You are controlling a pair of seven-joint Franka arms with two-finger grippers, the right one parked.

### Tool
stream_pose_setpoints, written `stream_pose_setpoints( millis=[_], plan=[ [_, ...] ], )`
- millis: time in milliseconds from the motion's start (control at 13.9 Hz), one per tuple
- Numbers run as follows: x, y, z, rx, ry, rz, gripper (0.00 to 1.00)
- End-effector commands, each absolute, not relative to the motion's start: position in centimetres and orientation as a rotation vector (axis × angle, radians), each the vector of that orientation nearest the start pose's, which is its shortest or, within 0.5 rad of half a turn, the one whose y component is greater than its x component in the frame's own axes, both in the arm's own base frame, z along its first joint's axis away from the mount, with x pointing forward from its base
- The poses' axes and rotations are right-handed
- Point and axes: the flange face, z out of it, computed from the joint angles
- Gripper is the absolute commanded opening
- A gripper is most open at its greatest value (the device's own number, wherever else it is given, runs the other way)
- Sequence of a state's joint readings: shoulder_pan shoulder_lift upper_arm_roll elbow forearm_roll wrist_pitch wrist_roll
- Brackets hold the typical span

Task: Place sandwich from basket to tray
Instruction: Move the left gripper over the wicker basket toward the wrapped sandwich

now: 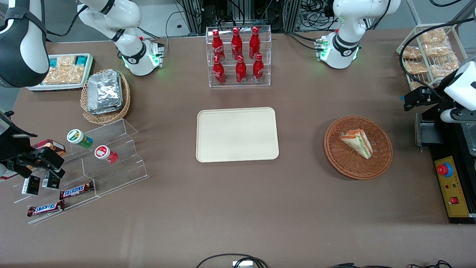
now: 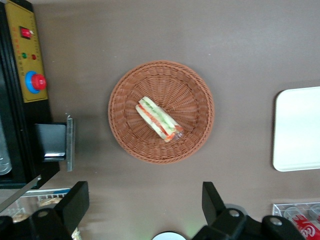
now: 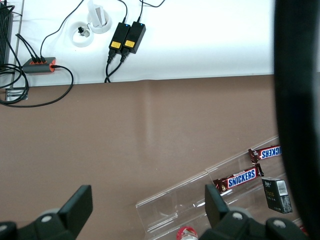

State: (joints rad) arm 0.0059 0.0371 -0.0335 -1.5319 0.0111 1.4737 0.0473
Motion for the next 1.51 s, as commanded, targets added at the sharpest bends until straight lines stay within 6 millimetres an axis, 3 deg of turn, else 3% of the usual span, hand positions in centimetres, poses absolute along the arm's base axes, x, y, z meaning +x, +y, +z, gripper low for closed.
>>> stream_pose_setpoints(
  millis=[0,288,432,791,1007,1439],
  plan=[
    [55.5,-1.5,61.4,-3.150,0.163,0.142,1.00],
    [55.8,-1.3,61.4,-3.130,0.156,0.137,1.00],
    [56.2,-1.4,60.2,-3.126,0.134,0.170,1.00],
    [55.8,-1.9,52.1,-3.117,-0.054,0.197,1.00],
    [55.4,-2.3,48.0,-3.100,-0.259,0.178,1.00],
    [53.5,-2.5,40.5,-3.086,-0.424,0.115,1.00]
  ],
)
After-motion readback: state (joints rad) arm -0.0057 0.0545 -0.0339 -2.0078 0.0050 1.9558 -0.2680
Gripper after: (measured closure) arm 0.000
